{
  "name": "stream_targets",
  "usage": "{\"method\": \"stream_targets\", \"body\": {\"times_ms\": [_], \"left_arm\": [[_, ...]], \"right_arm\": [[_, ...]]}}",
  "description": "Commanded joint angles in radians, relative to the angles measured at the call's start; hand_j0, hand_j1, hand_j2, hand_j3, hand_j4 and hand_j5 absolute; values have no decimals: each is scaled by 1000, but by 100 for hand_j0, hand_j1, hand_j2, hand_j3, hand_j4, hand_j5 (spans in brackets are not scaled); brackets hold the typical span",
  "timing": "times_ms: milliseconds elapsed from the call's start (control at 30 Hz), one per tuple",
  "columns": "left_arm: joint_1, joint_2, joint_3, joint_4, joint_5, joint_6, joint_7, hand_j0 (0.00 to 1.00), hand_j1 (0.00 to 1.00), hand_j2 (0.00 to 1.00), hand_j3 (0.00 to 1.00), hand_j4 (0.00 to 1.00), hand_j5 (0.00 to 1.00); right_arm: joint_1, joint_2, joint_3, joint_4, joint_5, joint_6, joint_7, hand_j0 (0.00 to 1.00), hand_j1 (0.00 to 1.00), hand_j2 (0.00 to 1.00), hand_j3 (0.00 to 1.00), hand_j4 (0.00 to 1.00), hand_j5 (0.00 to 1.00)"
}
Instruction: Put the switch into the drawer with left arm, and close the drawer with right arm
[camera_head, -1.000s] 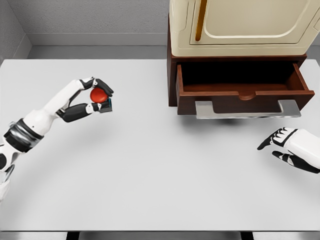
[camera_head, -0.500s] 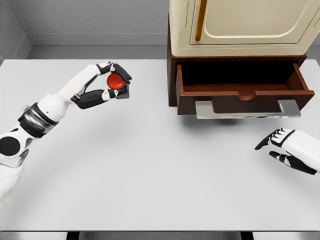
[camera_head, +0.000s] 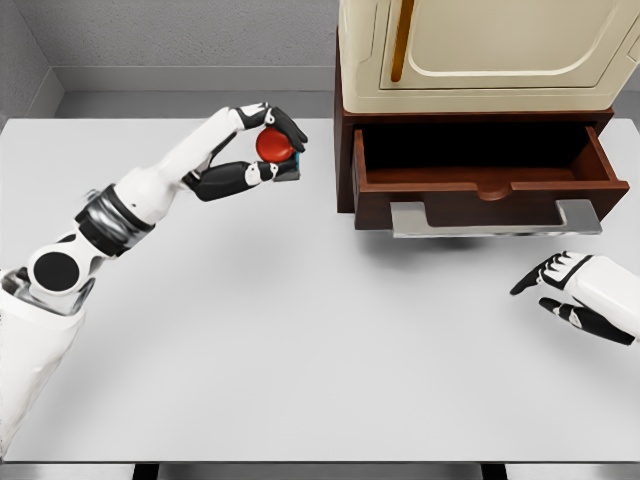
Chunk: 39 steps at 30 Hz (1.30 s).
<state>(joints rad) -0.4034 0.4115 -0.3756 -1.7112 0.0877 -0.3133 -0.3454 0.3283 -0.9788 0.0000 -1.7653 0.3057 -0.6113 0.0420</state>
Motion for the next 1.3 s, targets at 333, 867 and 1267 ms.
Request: {"method": "stream_targets", "body": {"times_ms": [333, 867, 1267], "left_arm": [[-51, -145, -39, -1, -92, 75, 0, 43, 43, 43, 43, 43, 43], [-144, -292, -91, 59, -197, 172, 0, 43, 43, 43, 43, 43, 43], [-195, -335, -118, 119, -381, 172, 3, 43, 43, 43, 43, 43, 43]], "right_arm": [[-2, 0, 2, 0, -7, 0, -1, 58, 58, 58, 58, 58, 58], [-3, 14, 2, 0, -7, 0, -1, 57, 57, 57, 57, 57, 57], [-25, 42, 8, 0, -5, 0, 1, 57, 57, 57, 57, 57, 57]]}}
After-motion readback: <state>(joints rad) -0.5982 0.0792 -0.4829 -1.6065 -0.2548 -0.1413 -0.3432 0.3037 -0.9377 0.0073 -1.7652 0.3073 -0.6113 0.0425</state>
